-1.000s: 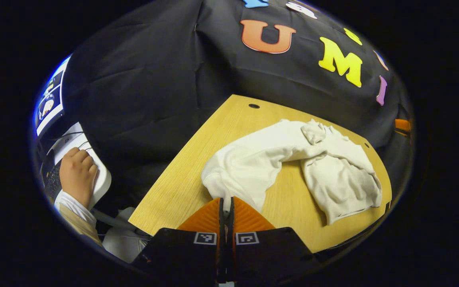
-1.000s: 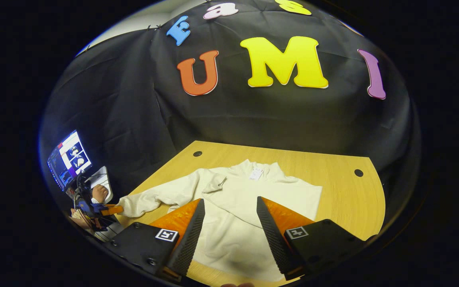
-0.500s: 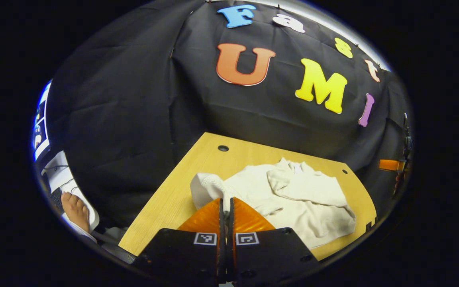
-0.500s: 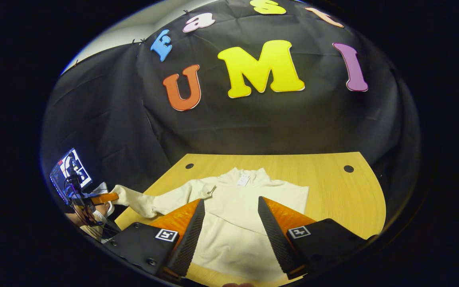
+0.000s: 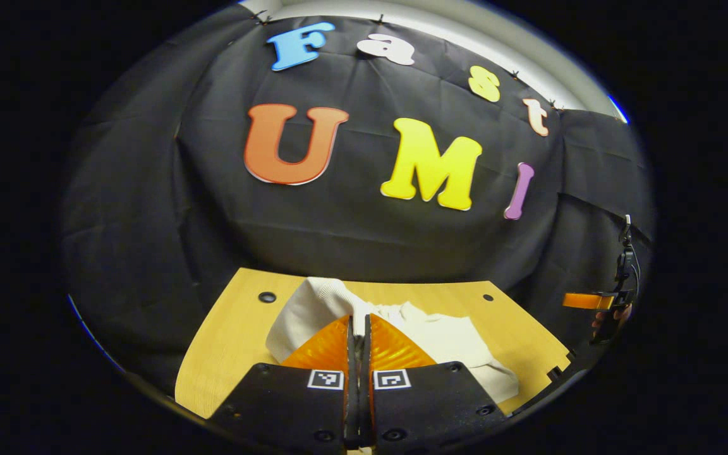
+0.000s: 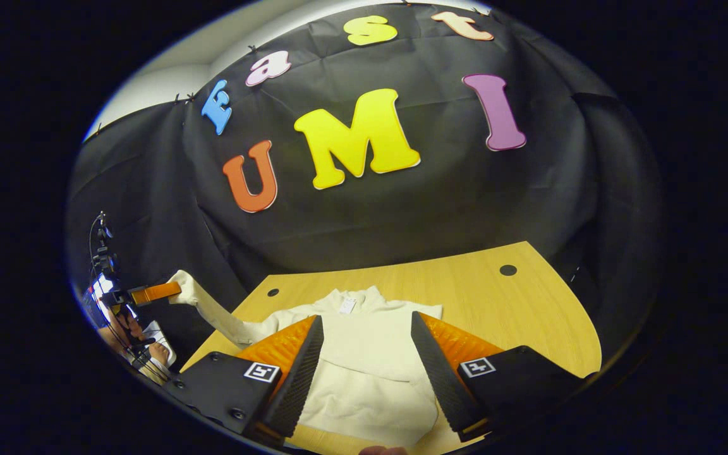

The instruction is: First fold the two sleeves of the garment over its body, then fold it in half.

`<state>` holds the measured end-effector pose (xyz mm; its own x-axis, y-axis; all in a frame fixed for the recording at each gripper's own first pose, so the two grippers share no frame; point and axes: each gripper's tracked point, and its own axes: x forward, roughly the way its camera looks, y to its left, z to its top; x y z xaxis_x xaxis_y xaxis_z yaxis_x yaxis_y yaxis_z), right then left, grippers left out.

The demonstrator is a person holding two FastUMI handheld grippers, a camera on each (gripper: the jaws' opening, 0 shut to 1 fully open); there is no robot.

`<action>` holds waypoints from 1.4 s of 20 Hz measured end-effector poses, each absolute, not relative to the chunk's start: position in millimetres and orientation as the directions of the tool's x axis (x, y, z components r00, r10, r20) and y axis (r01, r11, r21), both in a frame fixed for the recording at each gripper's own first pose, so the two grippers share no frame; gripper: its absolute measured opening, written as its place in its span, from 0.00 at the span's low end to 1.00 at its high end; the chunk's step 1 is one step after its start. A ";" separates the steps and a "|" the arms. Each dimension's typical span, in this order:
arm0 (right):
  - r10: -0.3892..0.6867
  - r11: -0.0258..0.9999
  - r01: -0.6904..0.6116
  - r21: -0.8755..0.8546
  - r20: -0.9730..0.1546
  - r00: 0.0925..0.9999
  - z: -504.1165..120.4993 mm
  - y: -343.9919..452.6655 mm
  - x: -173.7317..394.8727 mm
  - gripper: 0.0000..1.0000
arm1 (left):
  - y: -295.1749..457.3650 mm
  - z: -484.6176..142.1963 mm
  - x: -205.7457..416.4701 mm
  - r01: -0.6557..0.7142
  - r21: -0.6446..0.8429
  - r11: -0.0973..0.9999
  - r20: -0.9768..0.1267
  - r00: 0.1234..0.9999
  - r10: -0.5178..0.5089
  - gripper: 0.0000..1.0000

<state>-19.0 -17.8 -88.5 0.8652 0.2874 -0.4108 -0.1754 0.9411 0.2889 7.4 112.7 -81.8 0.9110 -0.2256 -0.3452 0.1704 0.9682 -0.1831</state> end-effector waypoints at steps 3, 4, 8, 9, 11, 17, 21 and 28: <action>0.227 0.953 -0.121 0.278 -0.387 0.894 -80.4 -46.9 -25.0 0.88 | 60.9 -74.8 29.0 0.292 -0.176 0.940 -0.340 0.878 -0.337 0.04; 0.205 0.957 -0.103 0.271 -0.382 0.901 -78.6 -56.0 -29.2 0.88 | 43.6 -75.7 34.1 0.328 -0.179 0.928 -0.340 0.864 -0.371 0.03; 0.126 0.971 -0.040 0.234 -0.365 0.923 -69.0 -92.5 -49.0 0.88 | -27.1 -85.3 50.6 0.465 -0.192 0.864 -0.359 0.786 -0.503 0.03; 0.103 0.975 -0.022 0.220 -0.364 0.926 -67.7 -102.0 -55.2 0.88 | -44.5 -88.8 54.0 0.500 -0.195 0.844 -0.365 0.762 -0.535 0.03; 0.060 0.978 0.018 0.206 -0.365 0.929 -64.8 -117.9 -66.0 0.88 | -79.3 -101.5 59.1 0.557 -0.210 0.803 -0.381 0.710 -0.592 0.03; -0.048 0.979 0.122 0.160 -0.404 0.914 -63.6 -156.0 -99.1 0.88 | -160.8 -183.1 62.8 0.643 -0.241 0.727 -0.493 0.564 -0.662 0.03; -0.101 0.978 0.168 0.122 -0.428 0.898 -61.8 -170.6 -111.7 0.88 | -182.9 -247.3 78.2 0.605 -0.247 0.757 -0.570 0.541 -0.618 0.04; -0.137 0.973 0.207 0.100 -0.468 0.873 -64.3 -182.5 -124.7 0.88 | -198.1 -286.7 90.4 0.565 -0.245 0.788 -0.595 0.554 -0.582 0.19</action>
<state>-124.7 -182.5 -64.3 0.8730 -0.1373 -0.4679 0.2066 0.9733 0.0997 90.4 -198.1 -286.7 0.5541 -0.5819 -0.5952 0.5648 0.7881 -0.2447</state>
